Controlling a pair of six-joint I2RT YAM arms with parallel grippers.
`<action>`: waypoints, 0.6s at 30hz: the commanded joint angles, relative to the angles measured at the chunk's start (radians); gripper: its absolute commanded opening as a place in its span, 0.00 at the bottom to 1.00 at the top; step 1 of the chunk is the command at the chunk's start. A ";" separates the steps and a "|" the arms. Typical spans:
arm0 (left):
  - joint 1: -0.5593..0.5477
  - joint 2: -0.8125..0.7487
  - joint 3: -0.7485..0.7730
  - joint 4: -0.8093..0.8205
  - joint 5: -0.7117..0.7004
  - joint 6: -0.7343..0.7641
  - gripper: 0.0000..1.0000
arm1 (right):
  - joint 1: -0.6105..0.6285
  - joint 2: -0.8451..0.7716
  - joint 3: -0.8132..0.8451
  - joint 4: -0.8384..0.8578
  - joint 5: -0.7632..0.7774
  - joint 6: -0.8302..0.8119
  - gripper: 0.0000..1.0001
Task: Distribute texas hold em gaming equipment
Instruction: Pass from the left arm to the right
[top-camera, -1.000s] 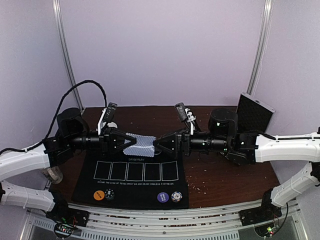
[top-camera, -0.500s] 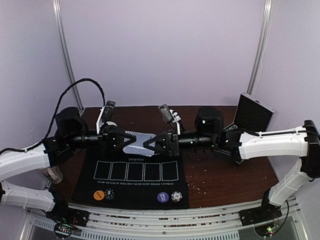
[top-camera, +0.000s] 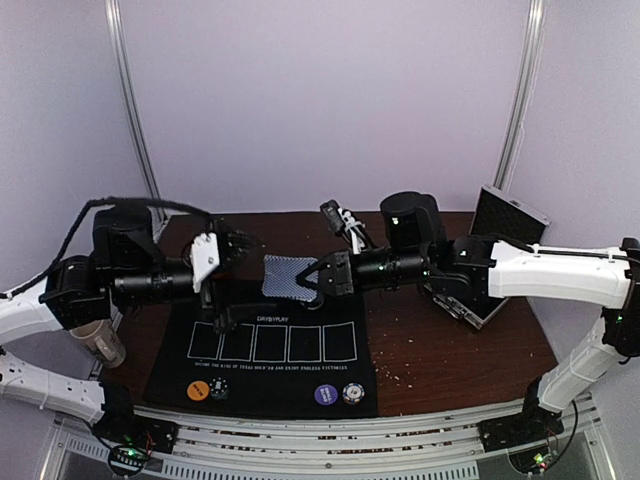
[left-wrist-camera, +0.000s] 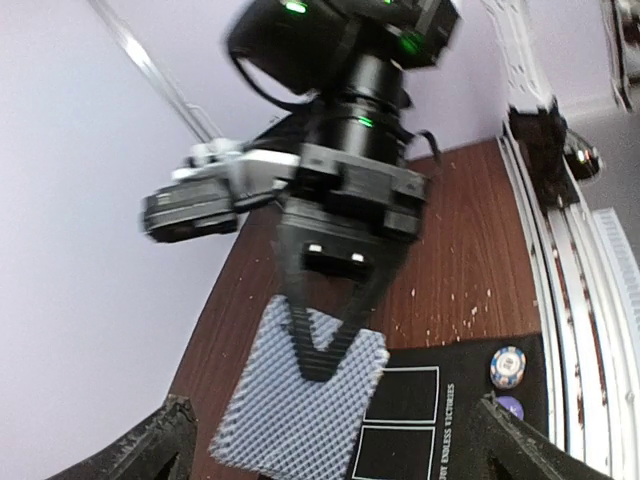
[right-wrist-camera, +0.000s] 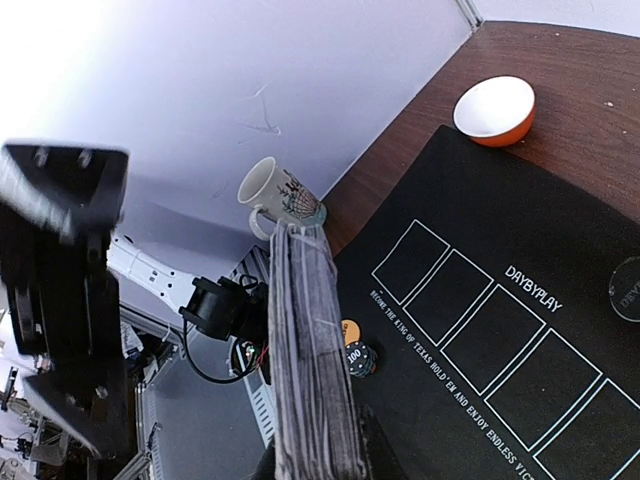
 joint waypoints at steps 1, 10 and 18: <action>-0.106 0.140 0.058 -0.150 -0.264 0.293 0.98 | -0.001 0.008 0.068 -0.112 0.036 0.023 0.00; -0.108 0.253 0.084 -0.051 -0.449 0.358 0.98 | 0.021 0.043 0.113 -0.149 0.017 -0.005 0.00; -0.046 0.222 0.071 -0.026 -0.331 0.305 0.98 | 0.027 0.053 0.120 -0.133 -0.009 -0.007 0.00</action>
